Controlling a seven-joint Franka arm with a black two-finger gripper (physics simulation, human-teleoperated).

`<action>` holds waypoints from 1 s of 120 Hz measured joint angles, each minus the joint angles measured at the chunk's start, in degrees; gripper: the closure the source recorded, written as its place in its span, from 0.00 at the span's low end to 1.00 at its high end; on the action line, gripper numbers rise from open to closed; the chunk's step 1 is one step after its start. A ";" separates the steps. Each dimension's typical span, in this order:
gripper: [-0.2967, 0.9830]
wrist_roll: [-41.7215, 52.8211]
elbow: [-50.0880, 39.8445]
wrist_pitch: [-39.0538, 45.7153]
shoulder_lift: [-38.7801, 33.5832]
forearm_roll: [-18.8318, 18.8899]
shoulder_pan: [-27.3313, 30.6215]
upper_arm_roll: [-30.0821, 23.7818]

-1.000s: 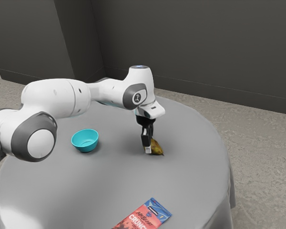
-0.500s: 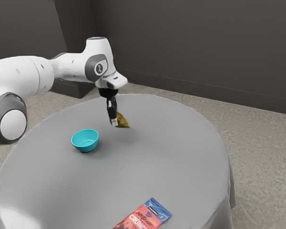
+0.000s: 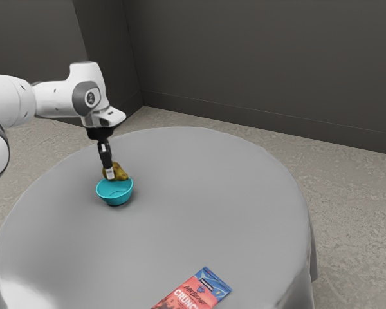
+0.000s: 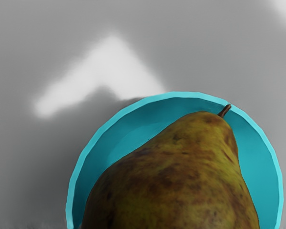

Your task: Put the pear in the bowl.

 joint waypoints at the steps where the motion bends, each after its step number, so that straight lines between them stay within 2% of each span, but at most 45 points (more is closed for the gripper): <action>1: 0.72 -0.01 -0.08 0.01 -0.02 -0.04 0.00 0.01; 7: 0.69 -0.03 -0.42 0.03 -0.06 -0.28 0.01 0.03; 24: 0.48 0.03 -0.62 -0.64 -0.08 -1.10 0.00 0.05; 35: 0.40 0.15 -0.62 -1.18 -0.09 -1.51 0.01 0.02; 51: 0.32 0.32 -0.62 -1.71 -0.31 -2.36 0.01 -0.03; 72: 0.27 0.27 -0.63 -2.36 -3.18 -2.84 -0.06 -0.46; 80: 0.26 -0.57 -0.58 -3.58 -6.56 -2.66 -0.15 -1.59; 90: 0.25 -3.10 -0.77 -5.79 -14.23 -1.79 -2.21 -2.08; 107: 0.24 -11.32 -4.13 -11.00 -30.04 -0.16 -8.64 -1.63; 120: 0.24 -18.76 -4.90 -15.58 -34.59 0.16 -16.89 2.30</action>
